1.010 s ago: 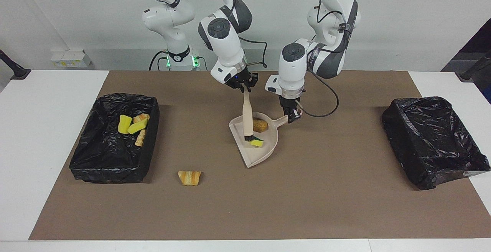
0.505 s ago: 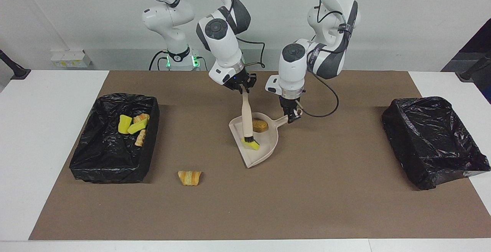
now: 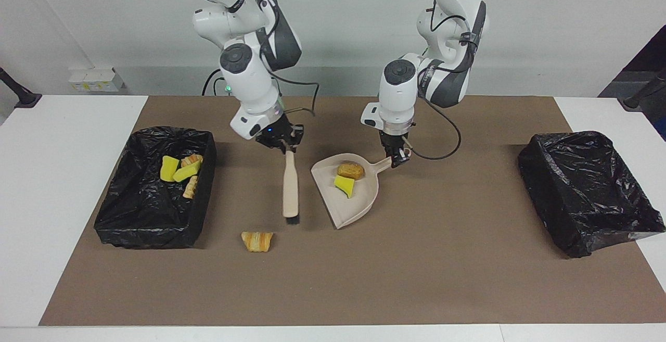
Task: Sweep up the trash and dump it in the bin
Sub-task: 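Sweep the far orange roll into the dustpan with the right gripper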
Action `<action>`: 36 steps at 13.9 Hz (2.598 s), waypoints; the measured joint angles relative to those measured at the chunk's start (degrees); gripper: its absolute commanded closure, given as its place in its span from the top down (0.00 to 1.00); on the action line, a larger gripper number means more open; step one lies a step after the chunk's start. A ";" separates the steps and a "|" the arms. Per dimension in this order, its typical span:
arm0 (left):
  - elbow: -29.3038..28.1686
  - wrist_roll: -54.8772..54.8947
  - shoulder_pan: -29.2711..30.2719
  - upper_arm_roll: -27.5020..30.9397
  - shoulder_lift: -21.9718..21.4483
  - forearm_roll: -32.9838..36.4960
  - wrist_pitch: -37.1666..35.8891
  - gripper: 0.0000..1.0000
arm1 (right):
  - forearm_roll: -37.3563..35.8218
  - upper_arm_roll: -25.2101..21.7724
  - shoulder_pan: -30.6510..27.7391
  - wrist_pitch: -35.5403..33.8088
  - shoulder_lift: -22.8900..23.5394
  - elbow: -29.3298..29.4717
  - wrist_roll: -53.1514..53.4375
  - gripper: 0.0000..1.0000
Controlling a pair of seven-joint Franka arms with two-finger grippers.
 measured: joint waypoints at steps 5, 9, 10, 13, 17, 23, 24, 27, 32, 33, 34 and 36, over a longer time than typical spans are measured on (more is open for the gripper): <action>1.27 1.04 1.84 0.18 1.36 -0.28 -0.25 0.00 | -14.68 -0.04 -6.89 -5.97 8.23 12.24 -5.66 0.00; 2.22 1.13 2.19 0.18 2.09 -1.36 -0.48 0.00 | -20.00 0.08 -7.80 -6.10 14.37 14.92 -7.36 0.00; 2.24 1.13 2.19 0.18 2.12 -1.70 -0.49 0.00 | -20.14 0.31 -7.68 -6.10 15.49 15.28 -7.36 0.00; 2.27 1.11 2.19 0.15 2.13 -2.71 -0.61 0.00 | -20.07 1.17 -5.59 -6.19 16.30 15.76 -7.39 0.00; 2.45 1.09 2.07 0.00 2.14 -3.22 -1.45 0.00 | -15.47 2.07 -0.10 -7.50 16.10 15.72 -7.38 0.00; 2.54 1.04 2.01 -0.19 2.13 -3.22 -1.93 0.00 | -8.98 5.64 6.74 -7.99 12.88 12.62 -3.03 0.00; 2.55 1.03 2.01 -0.20 2.13 -3.22 -1.93 0.00 | -8.31 5.68 8.13 -7.99 12.21 12.51 -1.30 0.00; 2.54 1.01 1.95 -0.26 2.14 -3.22 -1.93 0.00 | -4.92 5.98 12.35 -8.00 10.72 12.36 3.10 0.00; 2.54 1.01 1.74 -0.35 2.15 -3.22 -1.93 0.00 | -1.67 5.83 12.80 -7.99 9.24 12.28 3.51 0.00; 2.54 1.04 1.74 -0.32 2.16 -3.22 -1.93 0.00 | -0.33 5.82 12.52 -8.00 8.53 12.34 3.51 0.00; 2.54 1.20 1.75 -0.28 2.18 -3.22 -1.93 0.00 | 0.78 5.76 12.28 -8.40 7.54 12.39 3.51 0.00; 2.54 2.30 1.86 -0.15 2.18 -3.22 -1.94 0.00 | 1.77 5.64 11.90 -12.46 4.58 12.42 3.59 0.00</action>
